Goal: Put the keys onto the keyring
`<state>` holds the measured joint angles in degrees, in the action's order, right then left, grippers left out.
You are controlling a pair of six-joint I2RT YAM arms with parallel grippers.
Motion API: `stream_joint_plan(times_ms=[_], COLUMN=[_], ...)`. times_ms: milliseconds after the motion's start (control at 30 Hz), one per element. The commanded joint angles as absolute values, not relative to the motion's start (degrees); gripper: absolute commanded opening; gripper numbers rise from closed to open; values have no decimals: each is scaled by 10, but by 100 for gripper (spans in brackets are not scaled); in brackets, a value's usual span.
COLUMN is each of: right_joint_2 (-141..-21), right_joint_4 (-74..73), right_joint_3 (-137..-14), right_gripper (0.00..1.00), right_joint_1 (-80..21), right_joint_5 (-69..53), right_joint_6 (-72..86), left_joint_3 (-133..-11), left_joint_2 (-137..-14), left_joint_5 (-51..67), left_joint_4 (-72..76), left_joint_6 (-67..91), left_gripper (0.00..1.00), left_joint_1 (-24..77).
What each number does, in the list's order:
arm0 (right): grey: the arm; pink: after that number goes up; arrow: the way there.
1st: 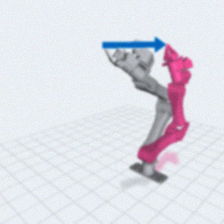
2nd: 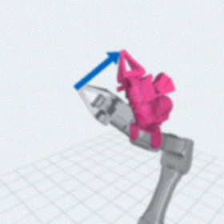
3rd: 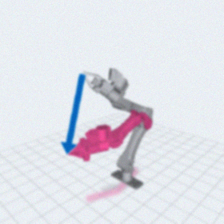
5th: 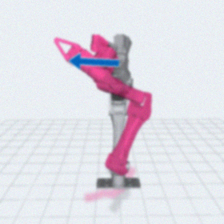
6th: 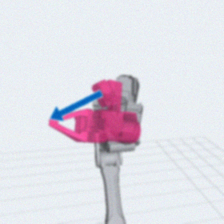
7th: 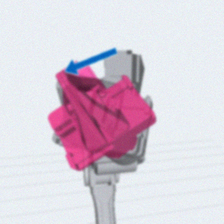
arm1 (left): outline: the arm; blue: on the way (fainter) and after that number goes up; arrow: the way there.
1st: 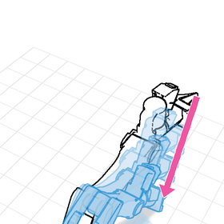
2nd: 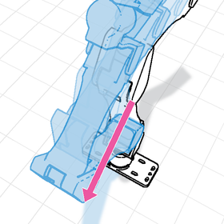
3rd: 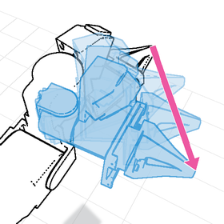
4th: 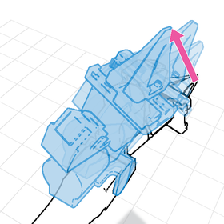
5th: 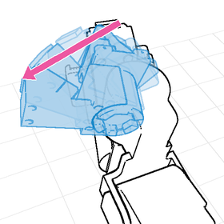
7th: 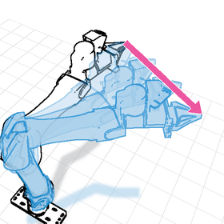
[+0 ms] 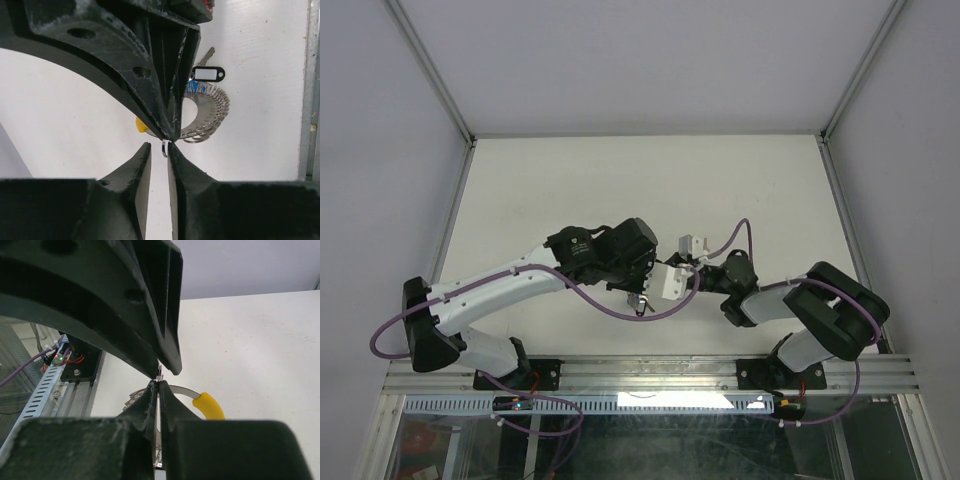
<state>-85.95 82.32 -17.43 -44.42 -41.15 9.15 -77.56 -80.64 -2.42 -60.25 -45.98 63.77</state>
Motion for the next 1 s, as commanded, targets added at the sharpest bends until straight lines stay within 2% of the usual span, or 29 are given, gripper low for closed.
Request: stream_joint_plan(times_ms=[0, 167, 400, 667, 833, 967], right_joint_2=[-860, -860, -843, -821, -815, -805], right_joint_4=[891, 937, 940, 938, 939, 937], right_joint_3=[-173, -149, -140, -132, -127, -126], right_gripper=[0, 0, 0, 0, 0, 0], right_joint_1=[-440, -436, -435, -432, -433, -433], right_joint_5=[-382, -372, -381, -389, -402, -424], right_joint_6=[86, 90, 85, 86, 88, 91], left_joint_3=[-743, -649, -484, -247, -153, -123], left_joint_2=[-737, -632, -487, -351, -315, -314], left_joint_5=[13, 13, 15, -3, -14, -25], left_joint_4=[-526, -398, -170, 140, 248, 277], left_joint_6=[-449, -390, -238, -134, -119, -121], left_gripper=[23, 33, 38, 34, 34, 33], left_joint_1=[644, 644, 643, 644, 643, 643])
